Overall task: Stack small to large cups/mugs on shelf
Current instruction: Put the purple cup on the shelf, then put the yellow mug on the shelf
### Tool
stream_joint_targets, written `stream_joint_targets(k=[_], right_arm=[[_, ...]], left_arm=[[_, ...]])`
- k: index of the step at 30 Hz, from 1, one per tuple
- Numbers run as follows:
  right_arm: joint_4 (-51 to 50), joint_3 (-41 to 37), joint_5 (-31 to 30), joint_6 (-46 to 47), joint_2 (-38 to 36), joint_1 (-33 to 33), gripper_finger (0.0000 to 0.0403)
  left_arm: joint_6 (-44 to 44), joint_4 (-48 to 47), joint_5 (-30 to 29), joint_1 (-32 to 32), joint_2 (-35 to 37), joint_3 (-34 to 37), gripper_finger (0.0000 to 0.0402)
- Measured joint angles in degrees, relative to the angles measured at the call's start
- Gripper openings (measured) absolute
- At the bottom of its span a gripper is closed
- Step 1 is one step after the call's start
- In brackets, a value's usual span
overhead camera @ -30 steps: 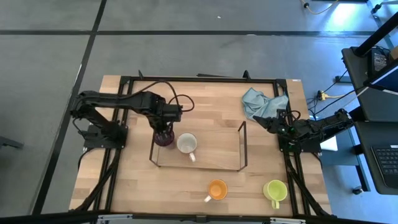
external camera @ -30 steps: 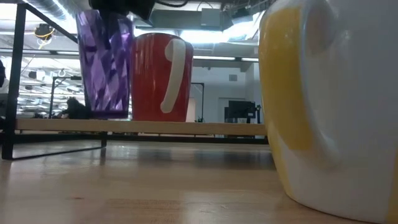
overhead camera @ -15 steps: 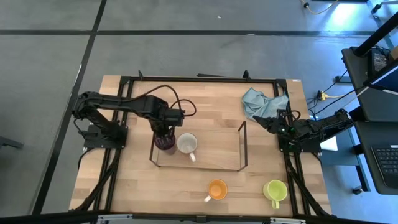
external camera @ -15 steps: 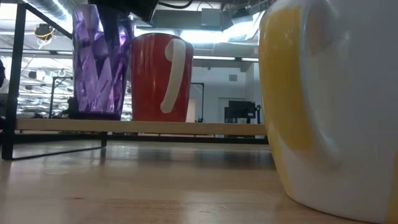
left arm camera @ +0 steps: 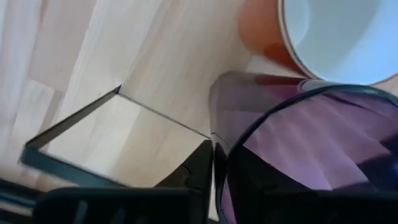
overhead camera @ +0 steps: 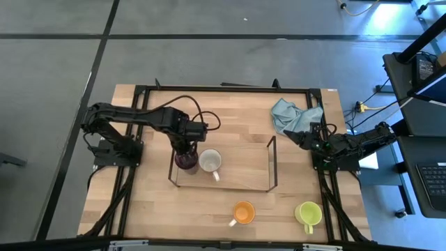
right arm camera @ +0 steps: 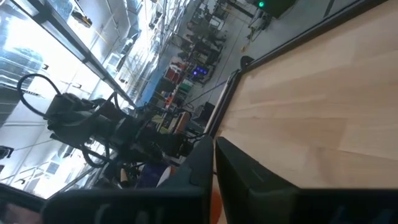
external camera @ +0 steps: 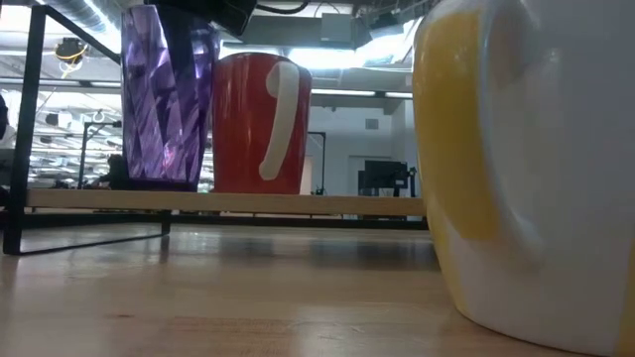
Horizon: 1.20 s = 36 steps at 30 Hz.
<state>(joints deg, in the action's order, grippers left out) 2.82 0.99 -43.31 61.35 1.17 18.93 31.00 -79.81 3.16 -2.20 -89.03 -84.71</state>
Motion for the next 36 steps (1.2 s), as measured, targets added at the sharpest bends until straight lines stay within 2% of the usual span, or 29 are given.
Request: stream_joint_targets(k=[8, 12, 15, 17, 21, 27, 30, 33, 36], right_arm=[[0.2, -0.02, 1.37, 0.06, 0.0, 0.01, 0.0021], [4.06, -0.01, 1.35, -1.34, -0.13, -0.01, 0.0021], [9.79, 0.01, -1.12, -6.88, -0.26, -0.01, 0.0021], [13.35, 0.01, -3.36, -13.78, -0.26, -0.01, 0.0021], [23.44, -0.01, -2.21, -21.45, -0.24, -0.01, 0.0021], [45.41, 0.69, 17.3, -28.81, 0.38, -0.01, 0.0021], [47.03, 6.68, 22.16, -31.95, 2.91, 0.01, 0.0021], [44.78, 17.12, 28.26, -38.81, 11.36, 0.01, 0.0021], [40.95, 30.84, 36.51, -46.06, 24.66, 0.01, 0.0021]], left_arm=[[-0.01, -3.48, -1.63, 0.04, 0.09, -5.53, 0.0041], [0.07, -6.09, -1.99, 0.02, 0.09, -10.7, 0.0041], [0.23, -6.78, -1.99, 0.04, 0.09, -15.72, 0.0041], [0.06, -6.67, -2.01, 0.02, 0.13, -19.02, 0.0041], [-0.53, -6.67, -2.25, -0.5, 0.12, -24.85, 0.0041], [-4.4, -6.21, -2.41, -3.01, 0.15, -32.21, 0.0041], [-5.28, -6.15, -4.44, -3.45, 0.15, -34.19, 0.0041], [-5.7, -6.2, -5.66, -3.43, 0.17, -34.73, 0.0041], [-5.92, -6.25, -5.65, -3.19, 0.4, -34.73, 0.0041]])
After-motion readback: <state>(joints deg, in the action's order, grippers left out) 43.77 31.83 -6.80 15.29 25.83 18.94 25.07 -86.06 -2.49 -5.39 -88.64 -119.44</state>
